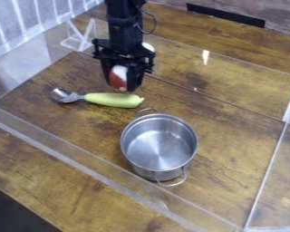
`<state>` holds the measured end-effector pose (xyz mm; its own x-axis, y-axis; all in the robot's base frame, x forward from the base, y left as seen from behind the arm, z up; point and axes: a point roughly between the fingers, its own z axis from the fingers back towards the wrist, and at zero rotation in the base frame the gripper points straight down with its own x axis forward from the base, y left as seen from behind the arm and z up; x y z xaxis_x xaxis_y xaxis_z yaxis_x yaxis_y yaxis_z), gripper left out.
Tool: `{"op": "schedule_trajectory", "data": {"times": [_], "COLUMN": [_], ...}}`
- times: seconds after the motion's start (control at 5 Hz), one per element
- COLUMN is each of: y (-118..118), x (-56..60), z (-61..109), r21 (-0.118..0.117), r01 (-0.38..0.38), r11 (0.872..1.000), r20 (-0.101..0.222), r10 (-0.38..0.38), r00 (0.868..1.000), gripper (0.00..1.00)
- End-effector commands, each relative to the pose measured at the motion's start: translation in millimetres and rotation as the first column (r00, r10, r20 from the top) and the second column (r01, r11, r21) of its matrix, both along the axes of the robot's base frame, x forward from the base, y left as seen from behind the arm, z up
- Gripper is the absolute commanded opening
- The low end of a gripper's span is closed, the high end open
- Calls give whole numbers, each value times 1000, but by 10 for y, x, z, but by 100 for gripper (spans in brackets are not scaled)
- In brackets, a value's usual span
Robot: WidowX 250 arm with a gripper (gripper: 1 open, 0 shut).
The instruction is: Remove the mushroom from the silver pot and put it on the table
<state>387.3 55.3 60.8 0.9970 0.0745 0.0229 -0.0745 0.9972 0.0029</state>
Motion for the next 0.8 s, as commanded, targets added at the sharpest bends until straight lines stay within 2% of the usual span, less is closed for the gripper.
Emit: {"op": "schedule_trajectory", "data": {"times": [0.0,0.4,0.6], "y": [101,117,118], "x": [90,123,138], "z": [208,162,145], "r21": [1,-11,-17], "r01": [-33,-52,-60], "r11": [999,999,998], "r20": [68,58,53], "r10": [33,52,61], "r00": [997,997,997], "gripper": [0,0,100]}}
